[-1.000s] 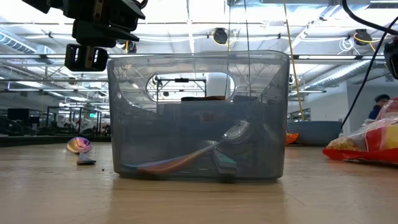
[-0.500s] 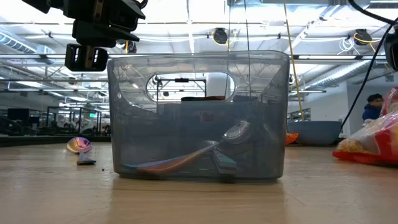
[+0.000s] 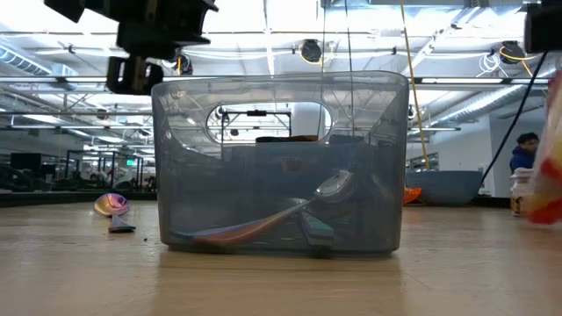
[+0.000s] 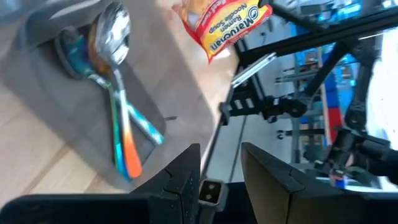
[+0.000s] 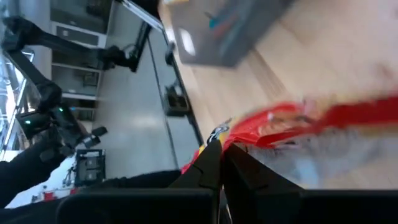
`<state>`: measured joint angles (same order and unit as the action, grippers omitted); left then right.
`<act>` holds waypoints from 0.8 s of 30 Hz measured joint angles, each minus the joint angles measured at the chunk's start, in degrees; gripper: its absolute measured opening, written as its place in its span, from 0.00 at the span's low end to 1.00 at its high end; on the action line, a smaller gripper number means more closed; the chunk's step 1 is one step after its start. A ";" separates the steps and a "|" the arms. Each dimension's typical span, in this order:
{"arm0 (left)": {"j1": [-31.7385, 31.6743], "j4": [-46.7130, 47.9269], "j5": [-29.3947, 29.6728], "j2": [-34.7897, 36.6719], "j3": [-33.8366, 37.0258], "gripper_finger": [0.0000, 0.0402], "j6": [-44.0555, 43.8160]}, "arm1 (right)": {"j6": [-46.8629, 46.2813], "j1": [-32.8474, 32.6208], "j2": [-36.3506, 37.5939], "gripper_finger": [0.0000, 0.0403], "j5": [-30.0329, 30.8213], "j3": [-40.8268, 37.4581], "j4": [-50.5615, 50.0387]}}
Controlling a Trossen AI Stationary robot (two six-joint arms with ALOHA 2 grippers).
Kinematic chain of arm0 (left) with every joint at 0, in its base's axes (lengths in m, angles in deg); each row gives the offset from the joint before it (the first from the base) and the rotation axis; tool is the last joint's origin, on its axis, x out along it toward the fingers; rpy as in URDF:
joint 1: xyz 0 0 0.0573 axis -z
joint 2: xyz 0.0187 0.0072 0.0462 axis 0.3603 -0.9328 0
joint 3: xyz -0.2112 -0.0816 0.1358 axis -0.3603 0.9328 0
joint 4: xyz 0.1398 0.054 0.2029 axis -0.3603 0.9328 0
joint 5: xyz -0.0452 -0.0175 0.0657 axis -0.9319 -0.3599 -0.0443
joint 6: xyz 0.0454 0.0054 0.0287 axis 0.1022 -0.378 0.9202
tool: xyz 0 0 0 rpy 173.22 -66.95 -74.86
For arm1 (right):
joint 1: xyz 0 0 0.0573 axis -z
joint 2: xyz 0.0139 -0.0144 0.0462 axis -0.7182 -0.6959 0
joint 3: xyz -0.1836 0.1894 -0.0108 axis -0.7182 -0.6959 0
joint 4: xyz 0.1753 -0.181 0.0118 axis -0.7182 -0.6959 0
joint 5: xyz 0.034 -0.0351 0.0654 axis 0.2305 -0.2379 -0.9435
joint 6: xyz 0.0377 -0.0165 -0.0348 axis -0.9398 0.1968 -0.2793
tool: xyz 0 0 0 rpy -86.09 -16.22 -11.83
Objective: Pick & Place Food Item
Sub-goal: Put the red noodle pack into the white bin
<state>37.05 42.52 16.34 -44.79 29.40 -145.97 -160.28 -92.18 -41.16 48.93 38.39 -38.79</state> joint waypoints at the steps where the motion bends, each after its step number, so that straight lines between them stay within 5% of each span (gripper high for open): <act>1: -0.51 -0.79 -0.58 0.00 0.00 0.30 0.14 | 1.57 1.11 0.02 0.00 -0.05 1.17 -0.91; 6: -3.65 -1.05 -3.37 0.00 -2.52 0.30 3.45 | 9.16 6.80 0.00 0.00 -2.01 6.92 -5.14; 14: -12.62 5.43 -10.77 0.00 -13.81 0.30 17.36 | 19.70 18.06 -1.50 0.00 -16.43 16.42 -16.96; 24: -24.18 19.59 -14.81 0.00 -27.00 0.30 37.13 | 43.86 29.59 -15.19 0.00 -31.73 34.89 -26.72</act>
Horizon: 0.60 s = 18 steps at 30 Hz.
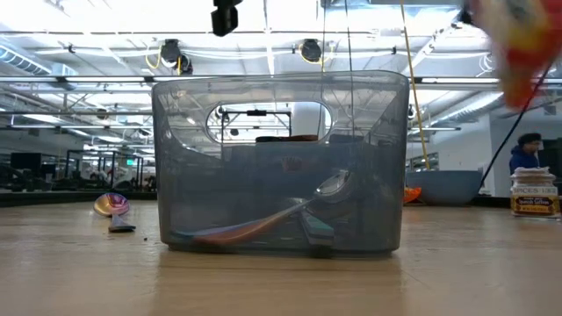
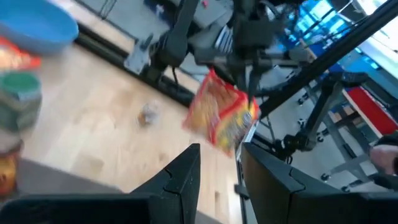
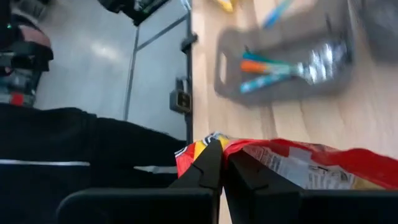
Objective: Pick & Place Food Item
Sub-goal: Put the red noodle pack into the white bin
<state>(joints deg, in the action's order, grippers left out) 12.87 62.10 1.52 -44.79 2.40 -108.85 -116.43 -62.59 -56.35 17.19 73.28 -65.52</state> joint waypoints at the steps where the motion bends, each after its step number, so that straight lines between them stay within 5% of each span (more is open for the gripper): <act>1: -0.87 -0.01 -0.76 0.00 -0.54 0.30 0.51 | 2.20 0.72 -1.72 0.00 -0.52 2.07 -0.02; 10: -4.25 -4.29 -7.92 -2.12 -1.73 0.30 0.88 | 14.23 5.23 -15.13 0.00 -8.07 20.01 0.06; 18: -2.37 -36.82 -21.30 -13.83 -1.72 0.30 -13.98 | 16.89 5.63 -21.70 0.00 -14.88 30.28 0.97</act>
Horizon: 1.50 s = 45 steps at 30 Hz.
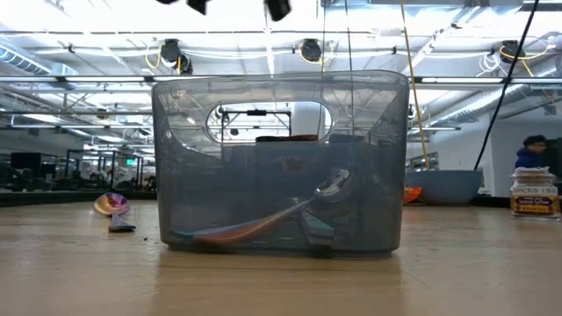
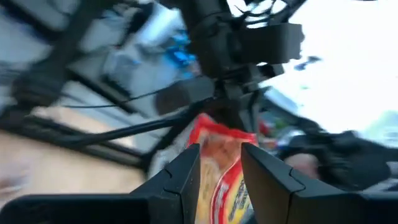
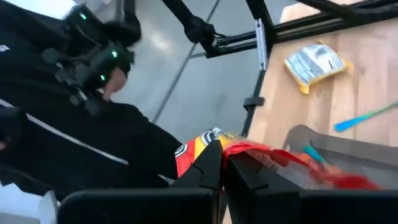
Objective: Pick & Place Food Item
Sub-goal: Put the red noodle pack into the white bin
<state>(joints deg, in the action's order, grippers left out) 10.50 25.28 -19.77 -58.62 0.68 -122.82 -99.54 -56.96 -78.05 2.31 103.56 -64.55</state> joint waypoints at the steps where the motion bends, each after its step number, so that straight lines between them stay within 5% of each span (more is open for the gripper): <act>1: 0.18 -3.36 -1.10 -1.42 0.00 0.30 -2.02 | -0.15 -0.01 -0.30 0.00 -0.05 0.57 0.18; 7: 1.37 -6.02 -3.64 -7.84 -4.75 0.35 -4.33 | -2.35 -0.75 -0.44 0.00 -2.07 1.26 7.72; 20: 4.40 -2.21 -16.99 -21.83 -27.28 0.52 -3.38 | -5.37 -2.01 -0.20 0.00 -2.94 1.30 12.69; 45: 7.40 -1.83 -8.27 -22.41 -27.80 0.45 0.86 | -2.41 -2.09 -0.28 0.00 -2.83 1.30 12.52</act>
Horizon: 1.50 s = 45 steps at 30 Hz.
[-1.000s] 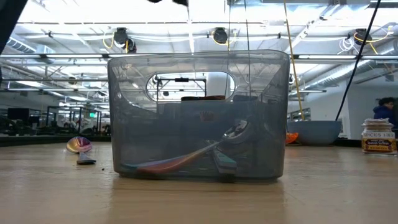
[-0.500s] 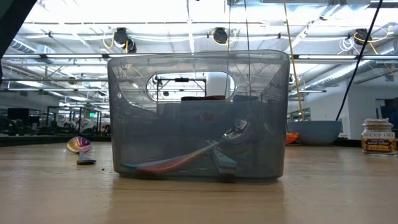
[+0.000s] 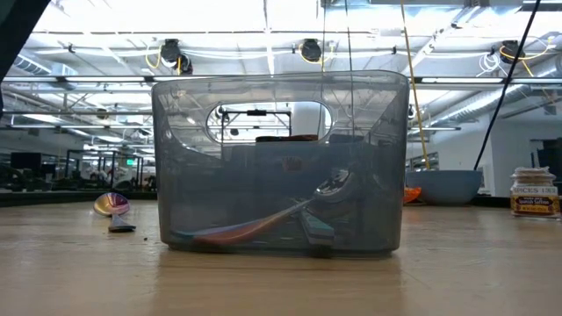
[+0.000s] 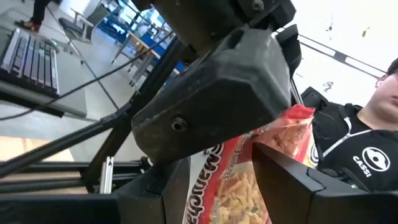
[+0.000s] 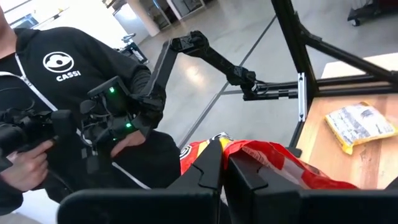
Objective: Pick & Place Food Item
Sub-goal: Put the red noodle pack into the white bin
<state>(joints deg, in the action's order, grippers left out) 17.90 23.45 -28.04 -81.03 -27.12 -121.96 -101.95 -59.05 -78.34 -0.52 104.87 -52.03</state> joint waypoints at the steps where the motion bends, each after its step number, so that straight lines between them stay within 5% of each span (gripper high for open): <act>1: 0.06 -0.70 0.08 0.00 0.00 0.45 -0.17 | 0.23 0.02 0.00 0.00 -0.01 0.02 0.00; 12: 1.55 -5.20 -0.83 -0.17 0.02 0.42 -1.33 | 0.41 0.02 -0.06 0.00 -0.22 0.00 -0.67; 24: 2.25 -8.64 -2.98 0.02 -0.08 0.03 -1.70 | 0.22 0.00 -0.22 0.00 -0.51 -0.07 -0.69; 45: 0.47 -7.38 -6.23 1.68 -0.13 0.01 -0.57 | -3.50 1.07 -0.24 0.01 2.06 -0.17 3.09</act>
<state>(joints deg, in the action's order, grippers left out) 18.37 16.07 -34.27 -79.35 -27.25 -122.53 -105.45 -57.98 -78.58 1.54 104.69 -48.94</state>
